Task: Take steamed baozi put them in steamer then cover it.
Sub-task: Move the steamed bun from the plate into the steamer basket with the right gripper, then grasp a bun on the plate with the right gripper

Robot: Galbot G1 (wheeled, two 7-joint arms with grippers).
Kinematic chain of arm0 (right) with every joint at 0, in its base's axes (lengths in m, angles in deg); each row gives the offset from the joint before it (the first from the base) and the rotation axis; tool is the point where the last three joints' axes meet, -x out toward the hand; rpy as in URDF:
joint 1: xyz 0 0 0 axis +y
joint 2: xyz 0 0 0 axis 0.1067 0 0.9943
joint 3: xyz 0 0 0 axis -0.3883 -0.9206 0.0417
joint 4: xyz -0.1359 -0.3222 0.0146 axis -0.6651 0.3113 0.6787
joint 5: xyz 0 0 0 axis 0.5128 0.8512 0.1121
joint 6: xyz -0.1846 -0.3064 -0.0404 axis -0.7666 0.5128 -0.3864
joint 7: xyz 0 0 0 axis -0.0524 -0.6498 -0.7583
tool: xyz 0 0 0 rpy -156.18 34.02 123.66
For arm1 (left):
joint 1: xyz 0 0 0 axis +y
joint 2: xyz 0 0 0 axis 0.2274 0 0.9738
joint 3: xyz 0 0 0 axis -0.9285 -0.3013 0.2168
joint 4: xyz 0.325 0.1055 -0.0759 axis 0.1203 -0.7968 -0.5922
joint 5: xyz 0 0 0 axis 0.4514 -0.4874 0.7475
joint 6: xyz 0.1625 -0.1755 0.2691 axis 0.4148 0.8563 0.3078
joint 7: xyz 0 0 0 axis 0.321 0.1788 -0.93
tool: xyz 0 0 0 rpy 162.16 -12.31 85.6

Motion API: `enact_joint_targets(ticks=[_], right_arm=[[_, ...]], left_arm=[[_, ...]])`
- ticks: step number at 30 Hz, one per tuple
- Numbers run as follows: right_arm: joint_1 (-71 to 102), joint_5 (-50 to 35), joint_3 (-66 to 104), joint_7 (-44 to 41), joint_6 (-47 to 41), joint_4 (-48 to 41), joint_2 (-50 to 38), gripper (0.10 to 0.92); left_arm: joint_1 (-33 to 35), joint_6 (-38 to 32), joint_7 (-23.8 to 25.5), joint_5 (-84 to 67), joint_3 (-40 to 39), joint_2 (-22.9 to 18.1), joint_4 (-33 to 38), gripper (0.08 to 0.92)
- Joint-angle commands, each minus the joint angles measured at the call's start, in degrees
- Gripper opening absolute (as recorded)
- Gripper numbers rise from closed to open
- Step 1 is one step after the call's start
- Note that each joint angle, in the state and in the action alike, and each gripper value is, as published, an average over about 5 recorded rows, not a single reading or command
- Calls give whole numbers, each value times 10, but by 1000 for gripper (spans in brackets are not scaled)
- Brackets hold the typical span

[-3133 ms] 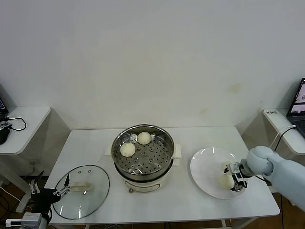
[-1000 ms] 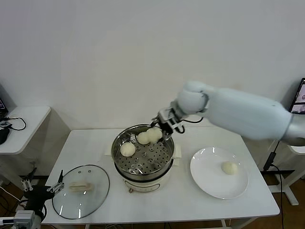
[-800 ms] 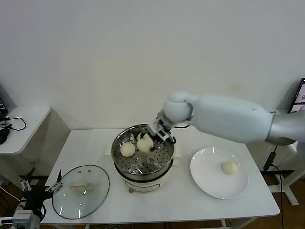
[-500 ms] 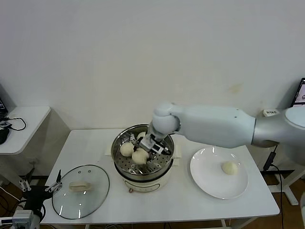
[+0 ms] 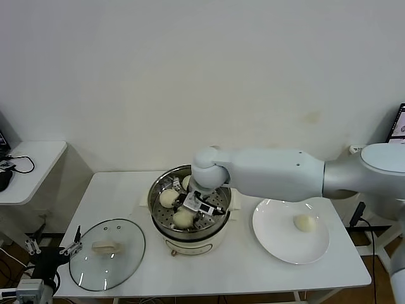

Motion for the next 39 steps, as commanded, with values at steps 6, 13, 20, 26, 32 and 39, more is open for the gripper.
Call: enact_joint_targets(ticks=[6,13,20,26,32,39], right_arm=[[-17,1,-1,-6,12,5,3,786],[-50,-23,26,-11,3,19,-27,822],[-71,-8,78,-58,-53,41,-113,823],[-61,-49,121,-93,-165,57,-215,823],[-14,-63,140,-94,-223,79,-334,823],[68,-12,168,-92,-232,87,-440,823]], left_arm=[[1,0,0,-1,1,1,0,823],[-1,0,0,-2,4,5,3,823],[-3,1,1,-3,4,10,3,823],[-6,1,1,-3,1,16,4,823],[-9,1,1,-3,-6,21,2,823],[-15,2,1,-3,-14,25,1,823]])
